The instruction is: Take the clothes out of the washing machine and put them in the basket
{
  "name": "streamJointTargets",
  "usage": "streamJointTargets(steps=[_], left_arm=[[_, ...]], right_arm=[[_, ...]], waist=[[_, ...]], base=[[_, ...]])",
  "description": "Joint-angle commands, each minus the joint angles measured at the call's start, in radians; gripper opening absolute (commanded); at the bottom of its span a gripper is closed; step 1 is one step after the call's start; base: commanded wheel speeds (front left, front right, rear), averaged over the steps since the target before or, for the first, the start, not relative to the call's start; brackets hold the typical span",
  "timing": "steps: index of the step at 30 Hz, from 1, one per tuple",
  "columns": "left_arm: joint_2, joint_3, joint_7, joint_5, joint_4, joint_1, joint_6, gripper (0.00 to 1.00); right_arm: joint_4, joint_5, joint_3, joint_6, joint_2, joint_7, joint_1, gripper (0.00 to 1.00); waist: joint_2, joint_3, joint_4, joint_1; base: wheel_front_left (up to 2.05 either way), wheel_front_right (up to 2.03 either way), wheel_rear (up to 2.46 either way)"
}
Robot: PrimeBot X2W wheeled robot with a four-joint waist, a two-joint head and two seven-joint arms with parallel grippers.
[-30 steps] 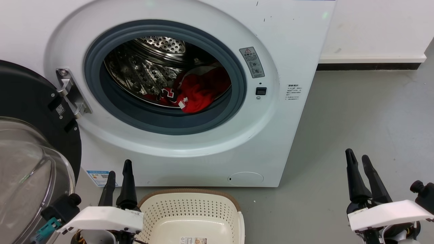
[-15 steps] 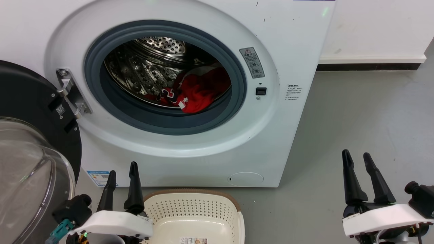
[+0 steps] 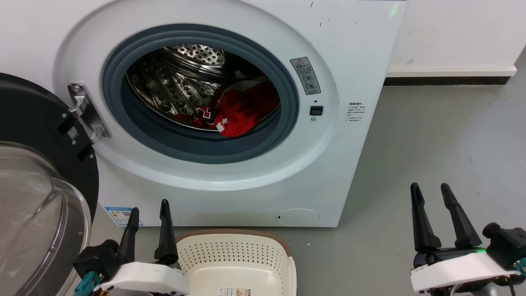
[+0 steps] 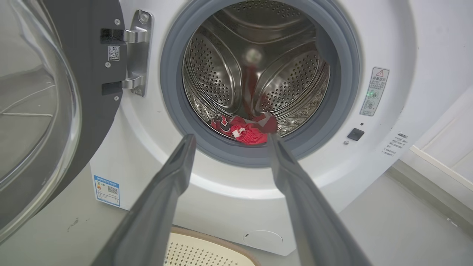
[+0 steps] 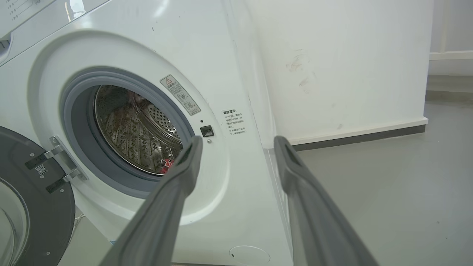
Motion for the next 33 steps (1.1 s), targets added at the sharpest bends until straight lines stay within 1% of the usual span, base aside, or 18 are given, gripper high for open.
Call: streamJointTargets(steps=[1,19,33], left_arm=[[0.002,-0.001,-0.009,0.027,-0.014,0.006,0.005,1.00],[0.002,-0.006,-0.050,0.168,-0.021,0.036,0.003,1.00],[0.002,-0.012,-0.075,0.253,-0.017,0.052,0.010,1.00]], right_arm=[[-0.016,-0.028,0.004,0.000,0.000,-0.010,0.003,1.00],[-0.051,-0.192,0.016,0.000,0.000,-0.050,0.028,1.00],[-0.050,-0.279,0.012,0.000,0.001,-0.075,0.047,1.00]], waist=[[0.0000,0.000,-0.001,0.0000],[0.0000,-0.002,-0.001,0.0000],[0.0000,-0.003,0.000,0.0000]], base=[[0.00,0.00,0.00],[0.00,0.00,0.00],[0.00,0.00,0.00]])
